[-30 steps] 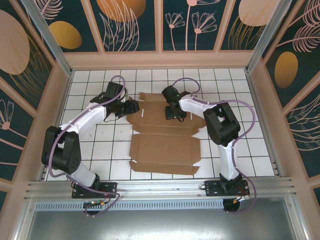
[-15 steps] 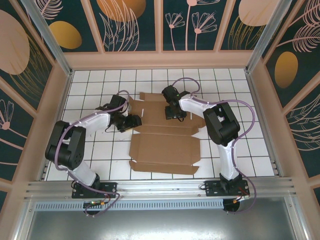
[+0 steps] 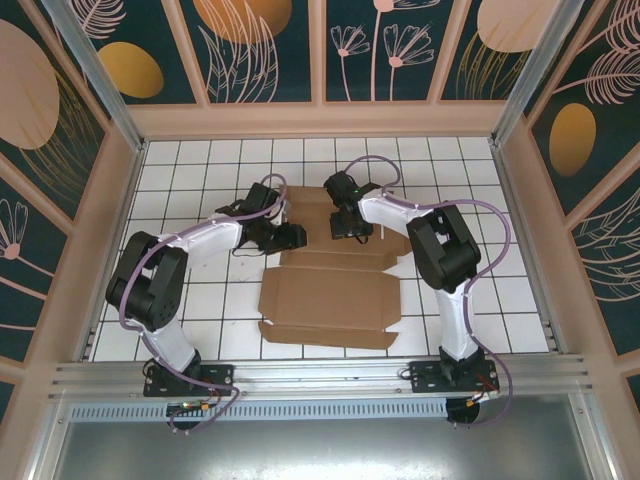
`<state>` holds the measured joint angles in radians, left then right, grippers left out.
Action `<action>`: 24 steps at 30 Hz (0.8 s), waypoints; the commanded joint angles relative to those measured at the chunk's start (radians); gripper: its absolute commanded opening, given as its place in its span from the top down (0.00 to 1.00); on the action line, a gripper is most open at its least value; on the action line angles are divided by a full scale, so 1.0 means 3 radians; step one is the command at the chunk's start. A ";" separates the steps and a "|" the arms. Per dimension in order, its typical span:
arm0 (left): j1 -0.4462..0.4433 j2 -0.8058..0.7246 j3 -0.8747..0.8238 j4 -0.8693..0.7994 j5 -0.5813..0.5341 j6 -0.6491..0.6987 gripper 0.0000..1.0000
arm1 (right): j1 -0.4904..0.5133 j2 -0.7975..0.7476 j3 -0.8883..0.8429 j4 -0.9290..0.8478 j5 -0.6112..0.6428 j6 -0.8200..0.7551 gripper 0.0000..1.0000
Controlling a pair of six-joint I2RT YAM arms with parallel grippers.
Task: Fold the paper box
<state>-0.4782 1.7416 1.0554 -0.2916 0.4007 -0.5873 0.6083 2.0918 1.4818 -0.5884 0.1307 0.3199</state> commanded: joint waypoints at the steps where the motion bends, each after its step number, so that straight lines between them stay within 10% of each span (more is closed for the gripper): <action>1: -0.0047 0.0083 -0.0169 0.0125 0.0148 -0.0124 0.44 | -0.0025 0.0253 -0.0214 -0.0109 -0.0010 -0.0018 0.43; 17: -0.0012 -0.0494 0.0755 -0.0541 -0.0605 0.0382 0.51 | -0.0119 -0.0229 -0.0188 -0.0013 -0.0177 0.0044 0.41; 24: -0.0113 -0.0380 0.0855 -0.0387 -0.0274 0.0213 0.82 | -0.0328 -0.0751 -0.0445 0.0356 -0.0539 0.0049 0.40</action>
<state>-0.4889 1.5963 1.3205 -0.3962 0.2783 -0.5129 0.5434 1.9572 1.3792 -0.5385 0.0254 0.3214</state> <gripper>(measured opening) 0.199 0.603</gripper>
